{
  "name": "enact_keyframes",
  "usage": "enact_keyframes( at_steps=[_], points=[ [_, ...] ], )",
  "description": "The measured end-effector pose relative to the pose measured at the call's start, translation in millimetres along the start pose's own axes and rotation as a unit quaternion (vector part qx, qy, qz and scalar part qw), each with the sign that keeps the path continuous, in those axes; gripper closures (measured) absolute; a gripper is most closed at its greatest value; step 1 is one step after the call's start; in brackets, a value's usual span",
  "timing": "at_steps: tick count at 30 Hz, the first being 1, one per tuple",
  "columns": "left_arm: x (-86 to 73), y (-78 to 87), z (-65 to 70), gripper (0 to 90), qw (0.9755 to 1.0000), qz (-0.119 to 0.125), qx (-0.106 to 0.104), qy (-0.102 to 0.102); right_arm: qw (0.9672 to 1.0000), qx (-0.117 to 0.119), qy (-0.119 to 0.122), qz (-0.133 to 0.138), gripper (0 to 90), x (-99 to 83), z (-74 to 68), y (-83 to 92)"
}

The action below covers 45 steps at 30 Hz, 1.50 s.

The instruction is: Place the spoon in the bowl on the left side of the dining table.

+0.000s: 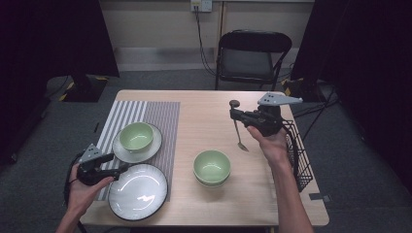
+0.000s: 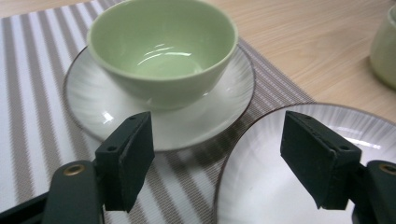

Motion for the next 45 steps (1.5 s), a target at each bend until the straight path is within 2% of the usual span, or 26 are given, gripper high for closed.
enact_keyframes(
  at_steps=[5, 6, 9, 11, 15, 17, 19, 22, 24, 29, 35, 37, 40, 45],
  points=[
    [14.1, -11.0, 13.3, 25.2, 0.9998, 0.012, -0.015, -0.003, 0.9999, 0.012, 0.003, -0.004, 90.0, 0.8, -8.7, -12.9],
    [16.5, -13.2, 13.2, 25.7, 0.9999, 0.01, -0.011, -0.008, 0.9999, 0.013, 0.005, -0.007, 90.0, 1.2, -10.6, -16.0],
    [22.3, -19.5, 18.9, 29.8, 0.9996, 0.015, -0.025, -0.001, 0.9998, 0.019, 0.005, -0.005, 90.0, 3.0, -14.9, -21.6],
    [25.9, -24.4, 21.6, 29.9, 0.9995, 0.016, -0.023, -0.011, 0.9997, 0.023, 0.006, -0.003, 90.0, 4.2, -18.1, -26.0],
    [33.9, -32.2, 29.4, 29.0, 0.9991, 0.023, -0.035, -0.008, 0.9993, 0.036, 0.007, -0.005, 90.0, 4.4, -26.9, -38.1],
    [38.0, -34.7, 33.2, 27.4, 0.9989, 0.028, -0.034, -0.019, 0.9991, 0.041, 0.008, -0.005, 90.0, 4.3, -30.8, -43.1],
    [42.7, -37.8, 39.4, 25.8, 0.9984, 0.036, -0.04, -0.018, 0.9989, 0.046, 0.009, -0.007, 90.0, 4.0, -34.3, -47.6],
    [47.8, -42.5, 48.1, 25.8, 0.9977, 0.037, -0.048, -0.029, 0.9985, 0.052, 0.013, -0.011, 90.0, 3.4, -40.4, -55.6],
    [52.5, -44.6, 54.0, 29.0, 0.997, 0.043, -0.057, -0.029, 0.9984, 0.053, 0.015, -0.013, 90.0, 3.3, -43.7, -60.3],
    [65.4, -50.6, 61.4, 28.6, 0.9962, 0.049, -0.066, -0.031, 0.9976, 0.066, 0.017, -0.011, 90.0, 7.8, -52.8, -71.4],
    [81.4, -57.6, 70.2, 27.6, 0.994, 0.06, -0.084, -0.036, 0.9966, 0.079, 0.022, -0.01, 90.0, 13.3, -63.9, -82.4],
    [86.7, -61.7, 71.5, 27.6, 0.9941, 0.058, -0.081, -0.044, 0.9964, 0.082, 0.021, -0.01, 90.0, 14.9, -67.0, -86.2],
    [97.5, -66.6, 77.7, 27.6, 0.9918, 0.072, -0.103, -0.026, 0.9959, 0.088, 0.022, -0.007, 90.0, 17.5, -72.0, -91.8],
    [106.2, -73.0, 90.3, 30.9, 0.9887, 0.081, -0.123, -0.027, 0.995, 0.097, 0.02, -0.01, 90.0, 13.3, -79.7, -99.6]
  ],
)
Point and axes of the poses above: each handheld gripper's, and its own axes: y roughly backward along the jaws, x roughly out of its top, z roughly to its right, the point moved 10 cm from there along -y, roughly forward along the jaws, and after that the axes turned 8 degrees about z, right-handed, at the moved point
